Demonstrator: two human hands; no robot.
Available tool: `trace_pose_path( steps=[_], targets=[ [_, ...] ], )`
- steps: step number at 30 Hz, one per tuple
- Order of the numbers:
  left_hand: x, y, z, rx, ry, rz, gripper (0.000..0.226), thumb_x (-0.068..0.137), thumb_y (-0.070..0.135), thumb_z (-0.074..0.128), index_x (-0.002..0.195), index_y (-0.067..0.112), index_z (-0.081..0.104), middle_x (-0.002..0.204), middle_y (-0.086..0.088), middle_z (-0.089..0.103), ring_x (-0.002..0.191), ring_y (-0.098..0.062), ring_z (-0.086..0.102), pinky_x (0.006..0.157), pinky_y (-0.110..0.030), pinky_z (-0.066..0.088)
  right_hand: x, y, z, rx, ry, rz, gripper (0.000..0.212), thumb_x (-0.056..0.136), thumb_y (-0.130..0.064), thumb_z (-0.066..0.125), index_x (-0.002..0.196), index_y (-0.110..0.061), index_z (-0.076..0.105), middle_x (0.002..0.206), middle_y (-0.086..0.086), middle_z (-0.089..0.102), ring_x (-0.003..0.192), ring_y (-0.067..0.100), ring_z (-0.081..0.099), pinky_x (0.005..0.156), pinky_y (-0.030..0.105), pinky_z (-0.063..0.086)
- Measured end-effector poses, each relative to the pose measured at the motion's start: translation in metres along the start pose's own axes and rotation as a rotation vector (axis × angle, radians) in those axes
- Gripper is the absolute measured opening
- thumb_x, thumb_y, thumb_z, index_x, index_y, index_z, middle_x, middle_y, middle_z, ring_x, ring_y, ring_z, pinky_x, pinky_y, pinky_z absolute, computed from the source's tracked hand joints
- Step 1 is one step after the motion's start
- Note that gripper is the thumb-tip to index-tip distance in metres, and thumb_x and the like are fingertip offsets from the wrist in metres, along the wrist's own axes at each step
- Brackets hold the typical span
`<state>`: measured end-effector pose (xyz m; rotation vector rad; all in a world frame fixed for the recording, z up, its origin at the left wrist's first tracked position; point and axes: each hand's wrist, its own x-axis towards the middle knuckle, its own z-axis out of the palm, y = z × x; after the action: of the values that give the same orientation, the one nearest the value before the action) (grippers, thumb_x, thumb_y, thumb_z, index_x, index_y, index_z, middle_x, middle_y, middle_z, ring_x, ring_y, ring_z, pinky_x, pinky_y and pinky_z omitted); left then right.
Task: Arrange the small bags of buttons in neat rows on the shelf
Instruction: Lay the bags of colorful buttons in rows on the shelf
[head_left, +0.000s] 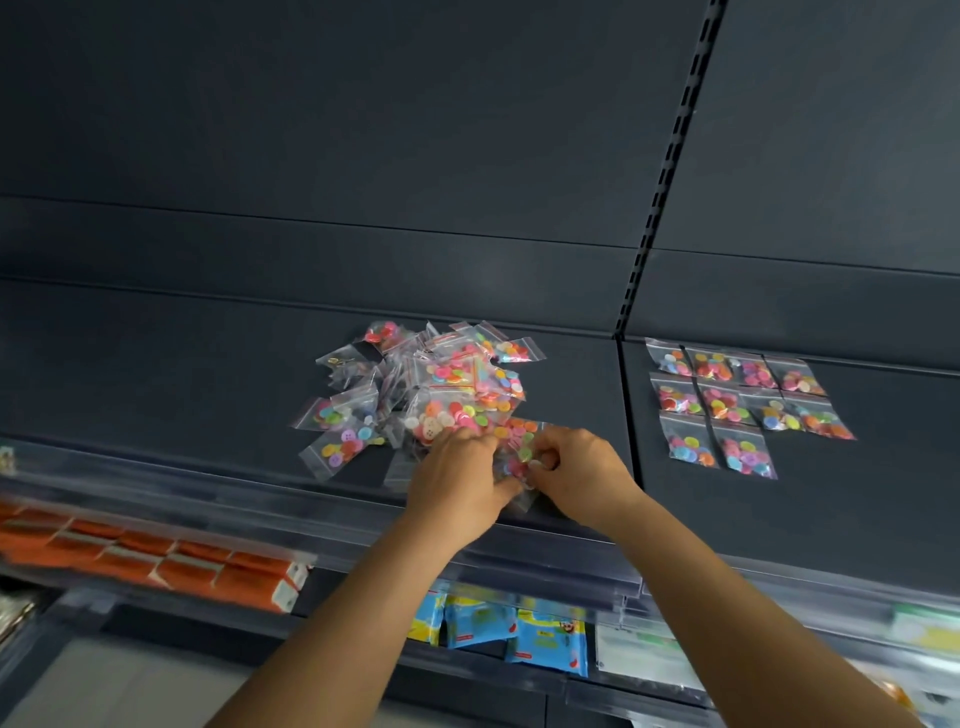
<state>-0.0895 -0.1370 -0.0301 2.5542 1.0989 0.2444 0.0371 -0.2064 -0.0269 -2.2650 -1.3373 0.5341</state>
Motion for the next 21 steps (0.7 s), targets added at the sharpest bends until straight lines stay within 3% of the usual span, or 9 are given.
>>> trace_pose_path(
  steps=[3,7,10,12,15,19,21],
  targets=[
    [0.001,-0.003,-0.001,-0.07,0.039,-0.023,0.048,0.084,0.045,0.063,0.123,0.018,0.057,0.119,-0.002,0.051,0.114,-0.02,0.043,0.09,-0.032,0.043,0.0,0.002,-0.004,0.134,0.02,0.024,0.025,0.088,-0.02,0.06,0.066,-0.024,0.05,0.063,-0.007,0.049,0.055,0.007,0.042,0.05,0.018,0.035],
    [0.006,-0.002,-0.008,-0.42,0.194,-0.091,0.033,0.077,0.04,0.073,0.1,0.019,0.062,0.093,0.008,0.056,0.088,-0.008,0.055,0.071,-0.02,0.045,0.003,-0.002,-0.011,0.478,0.075,0.12,0.016,0.091,-0.024,0.059,0.083,-0.011,0.061,0.071,0.003,0.06,0.063,0.014,0.051,0.063,0.03,0.046],
    [0.012,0.0,-0.012,-0.587,0.179,-0.171,0.016,0.083,0.03,0.069,0.09,0.017,0.064,0.077,0.014,0.059,0.066,0.001,0.053,0.054,-0.01,0.038,0.005,-0.009,-0.011,0.608,0.06,0.153,0.014,0.091,-0.021,0.059,0.083,-0.01,0.062,0.072,0.001,0.065,0.065,0.012,0.056,0.069,0.029,0.051],
    [0.016,-0.003,-0.013,-0.586,0.215,-0.191,0.011,0.086,0.026,0.066,0.09,0.016,0.067,0.075,0.012,0.06,0.065,-0.002,0.054,0.054,-0.014,0.04,0.008,-0.011,-0.007,0.559,0.043,0.145,0.013,0.09,-0.024,0.06,0.086,-0.011,0.064,0.079,0.002,0.068,0.069,0.013,0.058,0.069,0.03,0.051],
    [0.02,-0.008,-0.016,-0.568,0.246,-0.206,0.006,0.089,0.021,0.062,0.086,0.017,0.066,0.073,0.013,0.06,0.066,-0.002,0.056,0.054,-0.016,0.041,0.014,-0.008,-0.007,0.41,0.082,0.126,0.014,0.092,-0.025,0.057,0.099,-0.017,0.064,0.09,-0.001,0.069,0.074,0.011,0.059,0.062,0.021,0.046],
    [0.023,-0.015,-0.022,-0.503,0.291,-0.197,0.011,0.092,0.022,0.057,0.083,0.018,0.062,0.071,0.013,0.06,0.065,-0.006,0.058,0.057,-0.022,0.046,0.025,0.006,-0.007,0.112,0.132,0.092,0.031,0.093,-0.021,0.051,0.124,-0.017,0.057,0.12,0.003,0.061,0.108,0.02,0.056,0.087,0.029,0.047],
    [0.023,-0.018,-0.023,-0.479,0.289,-0.208,0.01,0.093,0.021,0.054,0.087,0.017,0.061,0.074,0.011,0.061,0.066,-0.005,0.057,0.057,-0.021,0.046,0.027,0.008,-0.005,0.055,0.083,0.059,0.035,0.091,-0.024,0.055,0.126,-0.018,0.056,0.123,0.003,0.06,0.115,0.022,0.052,0.095,0.032,0.045]
  ],
)
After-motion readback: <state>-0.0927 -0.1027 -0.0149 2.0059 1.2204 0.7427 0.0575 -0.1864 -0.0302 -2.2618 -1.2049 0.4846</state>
